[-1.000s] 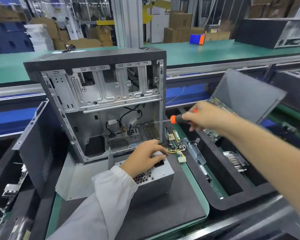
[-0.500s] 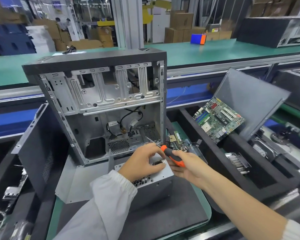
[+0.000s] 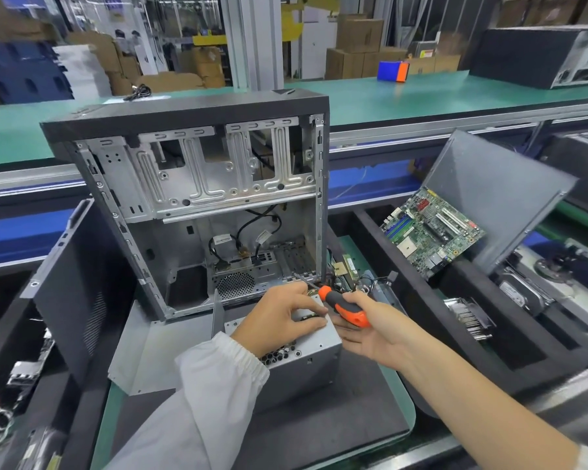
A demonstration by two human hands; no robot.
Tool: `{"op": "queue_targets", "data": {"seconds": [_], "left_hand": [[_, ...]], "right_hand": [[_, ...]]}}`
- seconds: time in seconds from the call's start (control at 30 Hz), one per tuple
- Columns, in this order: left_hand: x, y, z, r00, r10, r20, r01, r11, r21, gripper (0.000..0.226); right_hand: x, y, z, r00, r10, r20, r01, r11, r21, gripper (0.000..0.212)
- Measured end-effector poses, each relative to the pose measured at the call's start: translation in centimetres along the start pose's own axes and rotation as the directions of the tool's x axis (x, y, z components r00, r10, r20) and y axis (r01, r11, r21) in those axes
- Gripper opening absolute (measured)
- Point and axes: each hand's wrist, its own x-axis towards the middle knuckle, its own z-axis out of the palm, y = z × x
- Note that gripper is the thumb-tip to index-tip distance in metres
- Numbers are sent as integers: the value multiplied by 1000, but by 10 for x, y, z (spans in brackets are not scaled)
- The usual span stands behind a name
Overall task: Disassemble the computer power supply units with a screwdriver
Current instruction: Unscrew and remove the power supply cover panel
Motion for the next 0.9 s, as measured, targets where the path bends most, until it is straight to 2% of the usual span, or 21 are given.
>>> {"op": "queue_targets", "data": {"seconds": [0.17,0.4,0.63,0.9], "left_hand": [[1,2,0,1000,9,0,-9,1000,-1,16],[2,0,2,1000,-14,2,14,1000,1,17],[1,1,1,999,31,14,-32,997,69,4],[4,11,0,988,25,155,-58,975,214,6]], "right_hand": [[0,0,-1,1000,-17,3,17,999,-43,33],[1,2,-3,999,14,-33,-11,997,76,32],[-1,-2,-1,997,39,-60,-34,996,88,34],[-4,-2,-2,999,18,-48,-16,999,40,37]]}}
